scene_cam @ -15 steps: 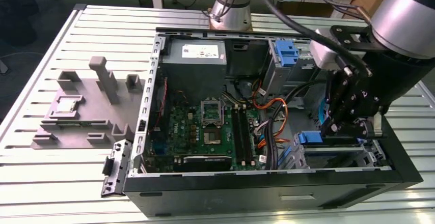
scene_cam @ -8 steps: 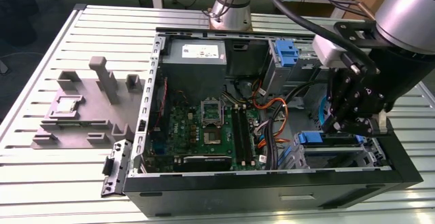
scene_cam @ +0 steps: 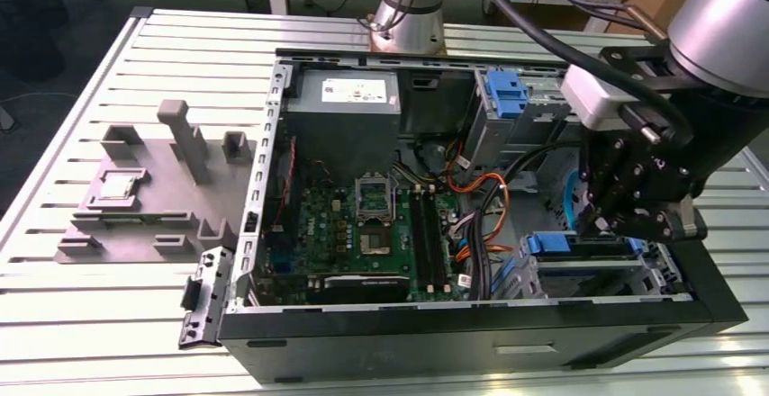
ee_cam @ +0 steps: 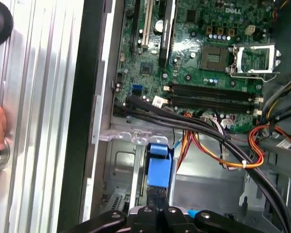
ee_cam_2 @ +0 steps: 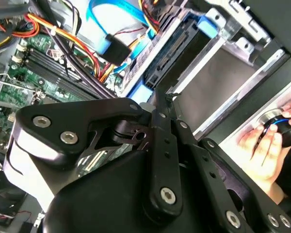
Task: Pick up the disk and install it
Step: 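Insert the disk into the insertion slot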
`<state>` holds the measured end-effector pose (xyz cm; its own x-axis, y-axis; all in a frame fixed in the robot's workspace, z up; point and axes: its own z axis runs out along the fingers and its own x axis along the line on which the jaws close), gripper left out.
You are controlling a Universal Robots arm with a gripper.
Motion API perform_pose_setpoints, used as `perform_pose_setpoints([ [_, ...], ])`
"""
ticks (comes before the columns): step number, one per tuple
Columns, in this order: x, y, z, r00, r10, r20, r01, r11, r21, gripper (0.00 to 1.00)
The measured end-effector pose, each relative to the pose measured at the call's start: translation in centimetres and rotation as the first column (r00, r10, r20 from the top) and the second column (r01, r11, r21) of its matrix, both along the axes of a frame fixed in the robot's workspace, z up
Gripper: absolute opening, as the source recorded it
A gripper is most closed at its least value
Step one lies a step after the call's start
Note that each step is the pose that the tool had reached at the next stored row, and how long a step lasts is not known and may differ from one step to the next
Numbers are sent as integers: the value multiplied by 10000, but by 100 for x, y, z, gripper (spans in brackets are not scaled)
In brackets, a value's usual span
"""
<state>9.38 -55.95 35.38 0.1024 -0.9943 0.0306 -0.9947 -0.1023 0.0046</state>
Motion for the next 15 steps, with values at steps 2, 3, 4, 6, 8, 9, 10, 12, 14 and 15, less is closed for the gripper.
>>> perform_pose_setpoints([
  [2,43,6,1,10000,5,0,-5,10000,-2,10],
  [3,67,8,0,10000,7,0,-7,10000,-1,10],
  [4,90,10,0,10000,10,0,-10,10000,0,10],
  [6,133,14,0,10000,16,0,-16,10000,0,10],
  [8,172,18,0,10000,22,0,-22,10000,-1,10],
  [9,191,20,0,10000,24,0,-24,10000,-1,10],
  [10,209,23,-1,10000,26,0,-26,10000,0,10],
  [12,243,29,-1,10000,28,0,-28,10000,0,10],
  [14,266,32,-1,10000,29,0,-29,10000,-1,10],
  [15,272,33,-1,10000,29,0,-29,10000,-1,10],
])
